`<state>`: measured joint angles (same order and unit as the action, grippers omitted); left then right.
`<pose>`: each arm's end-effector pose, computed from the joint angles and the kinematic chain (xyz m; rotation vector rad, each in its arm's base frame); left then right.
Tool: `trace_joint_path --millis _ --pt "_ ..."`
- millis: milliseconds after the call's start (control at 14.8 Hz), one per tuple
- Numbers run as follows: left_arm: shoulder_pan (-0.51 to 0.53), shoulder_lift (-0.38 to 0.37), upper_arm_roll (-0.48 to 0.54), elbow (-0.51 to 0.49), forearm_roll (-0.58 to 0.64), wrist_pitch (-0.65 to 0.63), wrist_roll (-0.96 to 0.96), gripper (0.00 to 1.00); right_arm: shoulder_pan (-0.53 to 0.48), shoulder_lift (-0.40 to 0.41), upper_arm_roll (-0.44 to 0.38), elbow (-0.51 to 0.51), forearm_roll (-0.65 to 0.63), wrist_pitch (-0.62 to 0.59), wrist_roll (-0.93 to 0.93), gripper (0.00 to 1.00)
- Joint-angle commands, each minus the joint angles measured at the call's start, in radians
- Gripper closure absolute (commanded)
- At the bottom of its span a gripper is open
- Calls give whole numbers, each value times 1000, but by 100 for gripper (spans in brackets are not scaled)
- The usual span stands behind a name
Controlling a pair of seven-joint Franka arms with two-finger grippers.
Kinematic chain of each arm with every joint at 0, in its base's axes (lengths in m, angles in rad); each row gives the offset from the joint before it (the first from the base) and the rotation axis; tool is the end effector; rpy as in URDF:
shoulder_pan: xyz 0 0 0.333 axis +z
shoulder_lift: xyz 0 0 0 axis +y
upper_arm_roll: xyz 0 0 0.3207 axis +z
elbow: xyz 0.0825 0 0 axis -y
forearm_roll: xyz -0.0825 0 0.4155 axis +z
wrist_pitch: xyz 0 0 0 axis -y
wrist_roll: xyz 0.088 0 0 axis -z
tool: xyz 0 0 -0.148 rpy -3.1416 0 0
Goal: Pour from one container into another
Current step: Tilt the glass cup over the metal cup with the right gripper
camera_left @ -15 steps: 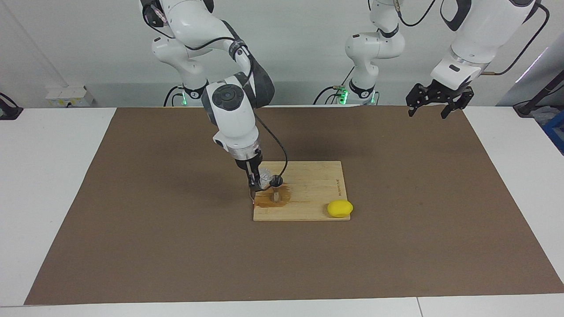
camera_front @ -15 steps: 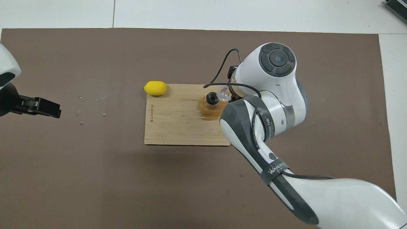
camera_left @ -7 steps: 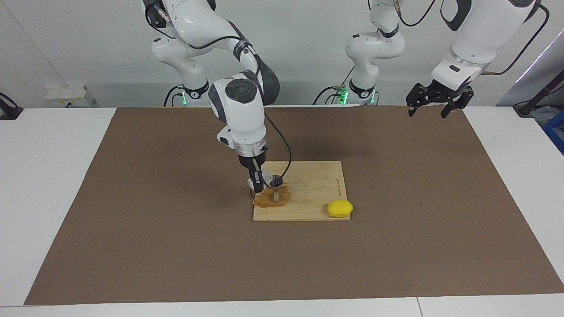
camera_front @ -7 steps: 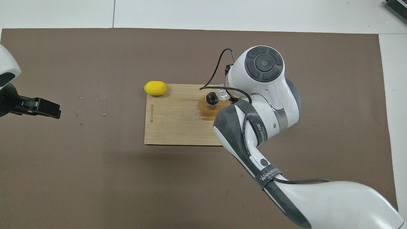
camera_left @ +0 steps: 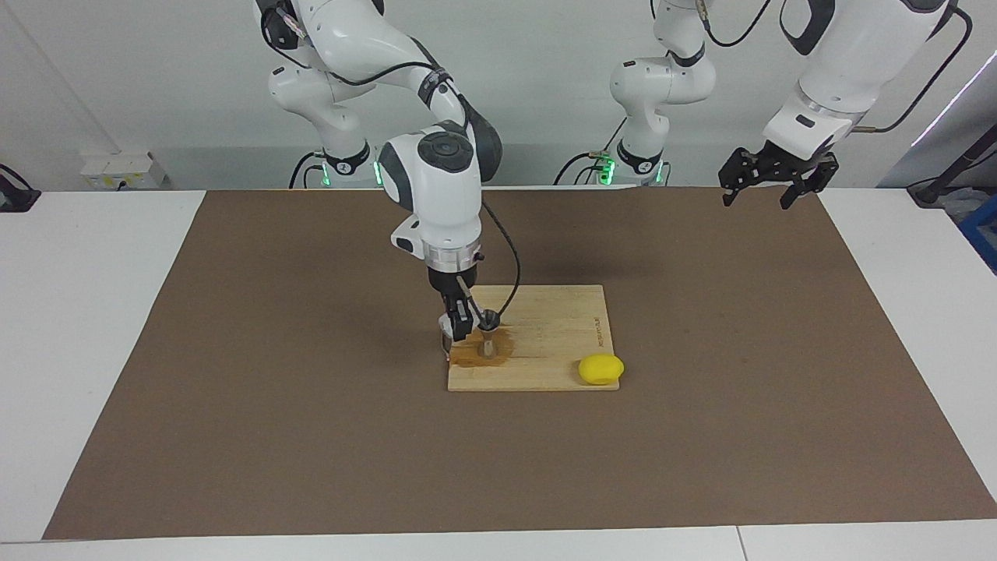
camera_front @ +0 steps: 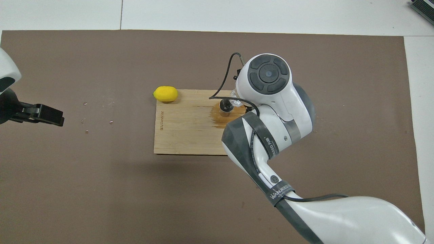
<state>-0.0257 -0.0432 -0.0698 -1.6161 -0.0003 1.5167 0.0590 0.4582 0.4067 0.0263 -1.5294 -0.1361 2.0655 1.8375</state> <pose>0.5612 -0.0545 0.5858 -3.1273 0.2418 0.0882 0.6497 0.3260 0.3889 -2.4361 1.8499 -0.2387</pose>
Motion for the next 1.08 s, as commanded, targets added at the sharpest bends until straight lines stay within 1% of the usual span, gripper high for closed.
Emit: trace_joint_path --millis 0,405,1012 --pt "17 -20 -11 -10 -6 -13 -8 0 3 18 3 29 -37 2 9 100" --pt "17 -20 -11 -10 -6 -13 -8 0 10 14 3 29 -69 -8 -12 100" --pt "17 -20 -11 -10 -6 -13 -8 0 5 12 10 29 -51 -30 -20 100"
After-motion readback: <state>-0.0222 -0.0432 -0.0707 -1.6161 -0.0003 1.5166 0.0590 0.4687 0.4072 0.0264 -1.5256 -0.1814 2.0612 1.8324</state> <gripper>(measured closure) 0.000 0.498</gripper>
